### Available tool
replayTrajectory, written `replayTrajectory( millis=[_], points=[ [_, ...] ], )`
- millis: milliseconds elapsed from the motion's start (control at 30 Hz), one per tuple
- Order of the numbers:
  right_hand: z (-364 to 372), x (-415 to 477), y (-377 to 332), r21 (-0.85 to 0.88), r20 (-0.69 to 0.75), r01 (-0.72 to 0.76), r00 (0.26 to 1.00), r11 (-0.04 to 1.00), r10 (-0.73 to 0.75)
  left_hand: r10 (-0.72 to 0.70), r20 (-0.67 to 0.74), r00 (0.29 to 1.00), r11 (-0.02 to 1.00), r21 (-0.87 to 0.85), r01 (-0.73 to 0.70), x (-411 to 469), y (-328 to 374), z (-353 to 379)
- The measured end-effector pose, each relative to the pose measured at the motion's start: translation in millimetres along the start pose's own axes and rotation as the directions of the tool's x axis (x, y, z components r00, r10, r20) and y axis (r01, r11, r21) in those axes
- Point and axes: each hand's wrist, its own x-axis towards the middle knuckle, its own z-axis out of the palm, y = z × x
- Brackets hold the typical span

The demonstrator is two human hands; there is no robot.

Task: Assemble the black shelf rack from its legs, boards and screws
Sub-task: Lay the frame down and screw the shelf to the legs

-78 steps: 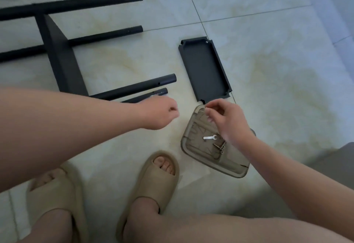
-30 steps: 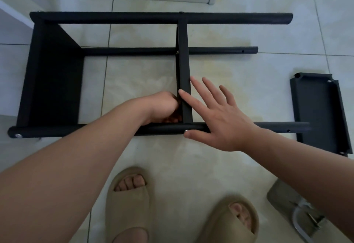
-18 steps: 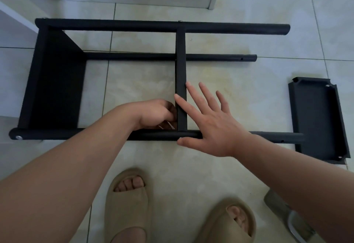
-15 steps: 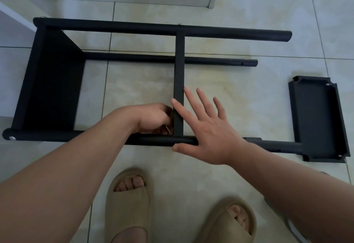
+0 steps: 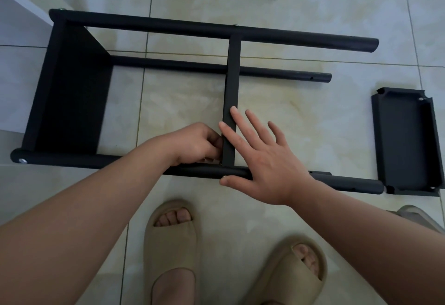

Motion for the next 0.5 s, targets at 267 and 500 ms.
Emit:
replayTrajectory(
  millis=[267, 500],
  points=[
    [-0.1, 1.6, -3.4, -0.039, -0.002, -0.011, 1.0, 0.999, 0.01, 0.005, 0.035, 0.999, 0.994, -0.108, -0.001, -1.7, -1.3, -4.7],
    [0.1, 2.5, -5.7, -0.082, -0.004, -0.055, 0.998, 0.995, 0.055, -0.024, 0.083, 0.996, 0.991, -0.128, 0.034, -1.5, -1.3, -3.3]
  ],
)
